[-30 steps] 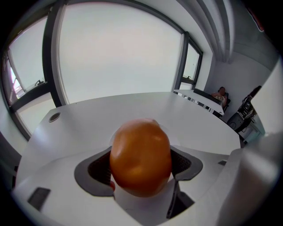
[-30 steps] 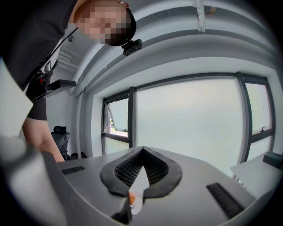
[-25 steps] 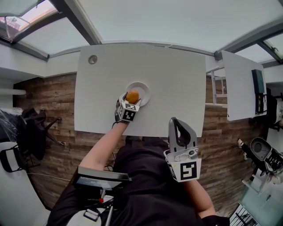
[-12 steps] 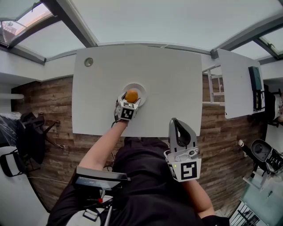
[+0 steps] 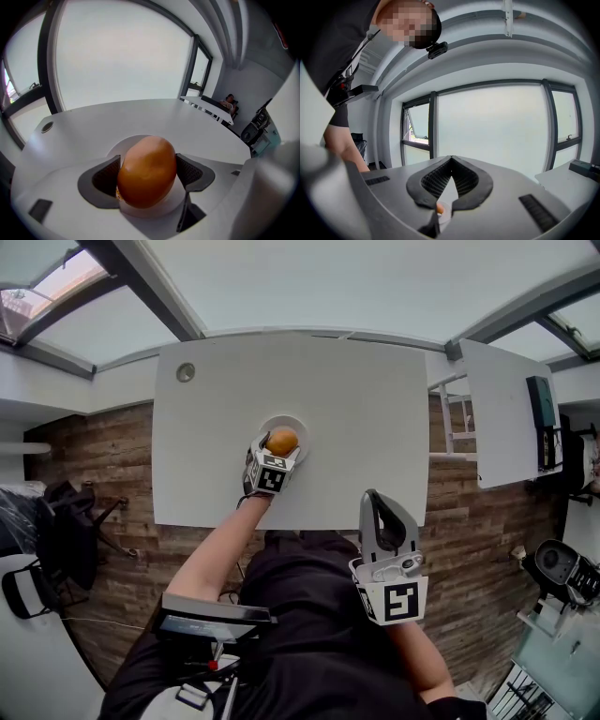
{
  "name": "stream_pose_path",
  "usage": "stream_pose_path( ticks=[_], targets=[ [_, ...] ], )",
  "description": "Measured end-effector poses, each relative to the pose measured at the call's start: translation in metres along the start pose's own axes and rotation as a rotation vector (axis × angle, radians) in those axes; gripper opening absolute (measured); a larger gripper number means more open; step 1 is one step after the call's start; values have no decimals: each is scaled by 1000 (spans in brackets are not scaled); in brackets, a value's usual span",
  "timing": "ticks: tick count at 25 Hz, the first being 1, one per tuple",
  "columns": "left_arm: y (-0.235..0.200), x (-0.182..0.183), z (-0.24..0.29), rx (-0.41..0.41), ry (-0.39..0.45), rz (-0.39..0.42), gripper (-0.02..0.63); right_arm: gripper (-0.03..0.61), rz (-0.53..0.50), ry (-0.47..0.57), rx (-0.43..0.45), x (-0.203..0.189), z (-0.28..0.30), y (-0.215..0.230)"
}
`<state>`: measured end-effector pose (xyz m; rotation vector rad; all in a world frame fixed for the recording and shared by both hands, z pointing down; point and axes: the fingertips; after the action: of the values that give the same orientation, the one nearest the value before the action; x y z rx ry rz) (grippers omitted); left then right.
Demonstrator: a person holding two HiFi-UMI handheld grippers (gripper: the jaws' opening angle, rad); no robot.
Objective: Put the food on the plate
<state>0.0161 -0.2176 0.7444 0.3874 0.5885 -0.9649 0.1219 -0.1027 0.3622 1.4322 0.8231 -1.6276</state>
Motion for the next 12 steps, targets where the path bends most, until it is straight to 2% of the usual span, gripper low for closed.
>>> stream_pose_path(
  ticks=[12],
  targets=[
    [-9,8,-6,16,46,-3,354,-3,-2,5,10,1,7,-5]
  ],
)
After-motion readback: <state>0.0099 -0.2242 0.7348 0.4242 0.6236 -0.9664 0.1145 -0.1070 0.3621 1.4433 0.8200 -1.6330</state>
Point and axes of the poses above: the fingertips, and each gripper's own axes: z forward along the fingers, y to its right, x out of its top, and after that the axes turned 13 degrees about x, right-handed
